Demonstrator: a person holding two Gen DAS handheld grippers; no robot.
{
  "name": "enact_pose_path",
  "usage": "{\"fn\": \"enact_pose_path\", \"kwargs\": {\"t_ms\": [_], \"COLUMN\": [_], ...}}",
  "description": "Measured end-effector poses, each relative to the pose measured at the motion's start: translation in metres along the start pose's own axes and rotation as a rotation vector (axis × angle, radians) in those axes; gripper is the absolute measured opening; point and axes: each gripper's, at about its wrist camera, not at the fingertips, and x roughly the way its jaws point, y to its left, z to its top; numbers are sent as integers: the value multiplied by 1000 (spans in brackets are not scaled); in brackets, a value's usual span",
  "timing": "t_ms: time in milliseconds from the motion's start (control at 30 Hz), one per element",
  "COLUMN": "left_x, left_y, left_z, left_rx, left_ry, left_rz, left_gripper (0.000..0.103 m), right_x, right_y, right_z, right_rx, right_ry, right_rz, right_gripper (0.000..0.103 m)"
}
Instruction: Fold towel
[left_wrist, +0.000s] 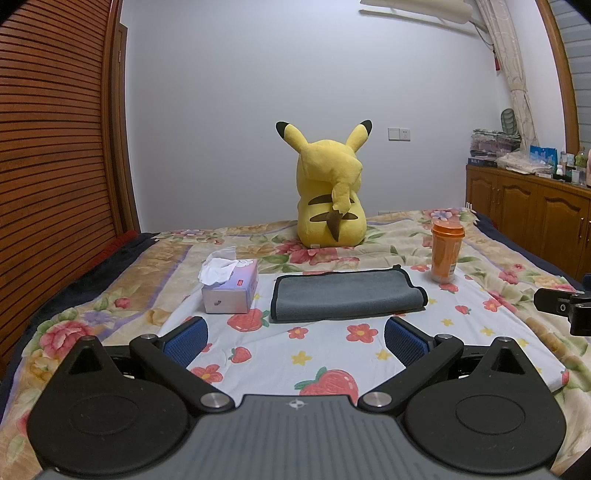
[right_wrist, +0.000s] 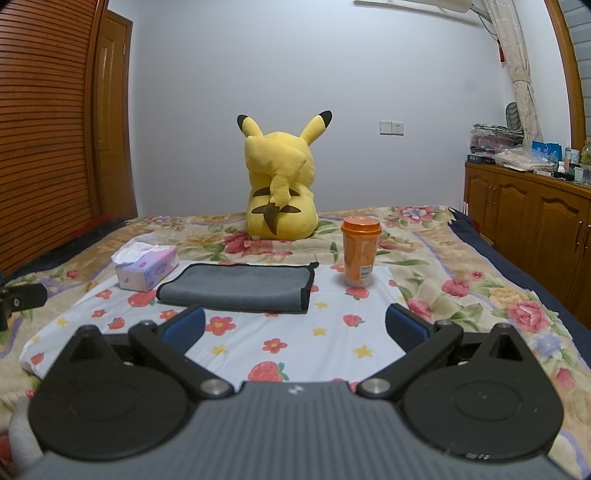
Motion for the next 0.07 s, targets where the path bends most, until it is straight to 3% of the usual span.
{"fn": "enact_pose_path", "kwargs": {"t_ms": [67], "left_x": [0], "left_y": [0], "left_z": [0], "left_rx": [1], "left_ry": [0], "left_rz": [0], "left_gripper": [103], "right_x": [0], "right_y": [0], "right_z": [0], "right_rx": [0], "right_ry": [0], "right_rz": [0], "right_gripper": [103]}}
